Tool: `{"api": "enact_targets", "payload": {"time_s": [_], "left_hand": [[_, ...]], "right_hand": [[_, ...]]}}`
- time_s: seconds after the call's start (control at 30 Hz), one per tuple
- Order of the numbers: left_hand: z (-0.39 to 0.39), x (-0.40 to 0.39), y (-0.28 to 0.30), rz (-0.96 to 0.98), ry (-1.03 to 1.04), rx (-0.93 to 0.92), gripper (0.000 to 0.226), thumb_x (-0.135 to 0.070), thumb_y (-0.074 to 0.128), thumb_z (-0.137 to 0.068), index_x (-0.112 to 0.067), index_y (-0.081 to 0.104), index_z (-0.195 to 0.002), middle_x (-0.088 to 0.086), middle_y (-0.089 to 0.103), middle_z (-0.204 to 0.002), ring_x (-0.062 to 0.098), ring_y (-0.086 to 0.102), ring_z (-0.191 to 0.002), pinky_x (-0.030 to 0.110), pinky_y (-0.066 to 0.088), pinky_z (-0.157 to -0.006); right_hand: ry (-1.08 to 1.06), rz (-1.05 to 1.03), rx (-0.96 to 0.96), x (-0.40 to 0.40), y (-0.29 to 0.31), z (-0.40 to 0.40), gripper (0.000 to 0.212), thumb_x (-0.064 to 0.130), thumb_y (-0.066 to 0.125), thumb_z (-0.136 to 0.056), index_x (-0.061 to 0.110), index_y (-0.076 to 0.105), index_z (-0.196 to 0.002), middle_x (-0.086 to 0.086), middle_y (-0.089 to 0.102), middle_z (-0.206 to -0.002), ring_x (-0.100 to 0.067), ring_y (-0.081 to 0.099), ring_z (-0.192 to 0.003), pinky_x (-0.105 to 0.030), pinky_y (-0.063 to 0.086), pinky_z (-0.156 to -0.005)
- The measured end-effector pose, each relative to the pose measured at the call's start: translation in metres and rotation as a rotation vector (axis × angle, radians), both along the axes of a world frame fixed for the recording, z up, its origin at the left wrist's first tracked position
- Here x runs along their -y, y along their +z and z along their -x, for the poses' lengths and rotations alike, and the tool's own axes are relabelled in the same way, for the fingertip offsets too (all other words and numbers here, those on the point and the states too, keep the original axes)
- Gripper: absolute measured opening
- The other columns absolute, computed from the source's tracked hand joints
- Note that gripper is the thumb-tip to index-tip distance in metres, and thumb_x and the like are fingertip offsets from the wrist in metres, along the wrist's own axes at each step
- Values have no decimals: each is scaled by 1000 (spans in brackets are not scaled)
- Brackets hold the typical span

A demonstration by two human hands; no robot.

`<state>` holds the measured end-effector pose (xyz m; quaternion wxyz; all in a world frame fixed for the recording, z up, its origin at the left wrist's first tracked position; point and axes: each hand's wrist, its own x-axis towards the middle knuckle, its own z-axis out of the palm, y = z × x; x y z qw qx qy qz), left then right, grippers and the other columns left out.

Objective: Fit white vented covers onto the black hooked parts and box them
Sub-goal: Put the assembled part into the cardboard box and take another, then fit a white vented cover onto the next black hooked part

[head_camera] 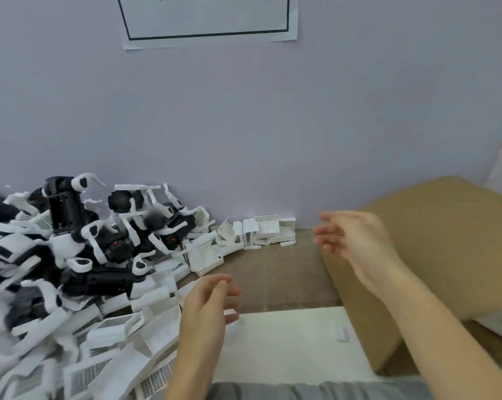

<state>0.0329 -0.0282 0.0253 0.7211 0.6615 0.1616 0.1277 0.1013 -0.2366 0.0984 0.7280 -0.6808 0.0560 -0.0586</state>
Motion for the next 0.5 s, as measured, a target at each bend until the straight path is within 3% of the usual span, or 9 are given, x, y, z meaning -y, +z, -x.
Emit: {"api": "enact_targets", "payload": {"time_s": [0.13, 0.27, 0.37, 0.43, 0.5], "left_hand": [[-3, 1, -5, -61, 22, -53, 27, 0, 45, -100, -11, 68, -91, 7, 71, -79, 22, 66, -73, 31, 51, -61], [-3, -3, -6, -45, 43, -59, 29, 3, 45, -95, -11, 69, -88, 7, 71, -75, 23, 66, -71, 33, 53, -62], [-1, -3, -6, -73, 22, -60, 28, 0, 44, -94, -12, 70, -91, 12, 73, -82, 29, 69, -78, 40, 54, -70], [0, -3, -5, -75, 11, -52, 27, -3, 44, -96, -10, 69, -92, 12, 74, -83, 30, 68, -78, 40, 56, -70], [2, -2, -4, -80, -10, -43, 26, -3, 44, -95, -8, 69, -93, 11, 74, -85, 29, 68, -78, 43, 57, -74]], "right_hand": [[443, 559, 44, -84, -24, -3, 14, 29, 57, -97, 27, 70, -100, 7, 74, -91, -7, 68, -77, -15, 44, -62], [493, 783, 237, -169, -20, -34, 47, 36, 65, -91, 19, 51, -132, 4, 57, -121, -15, 56, -111, -22, 42, -82], [462, 884, 302, -213, -20, -58, 62, 40, 69, -90, 11, 43, -138, -8, 47, -138, -25, 45, -129, -35, 41, -103], [462, 943, 301, -230, -23, -71, 49, 39, 69, -91, 6, 56, -125, -10, 56, -123, -28, 52, -118, -38, 47, -97], [444, 944, 313, -239, -28, -78, 31, 32, 69, -93, 2, 65, -92, -9, 58, -93, -28, 58, -96, -36, 52, -81]]}}
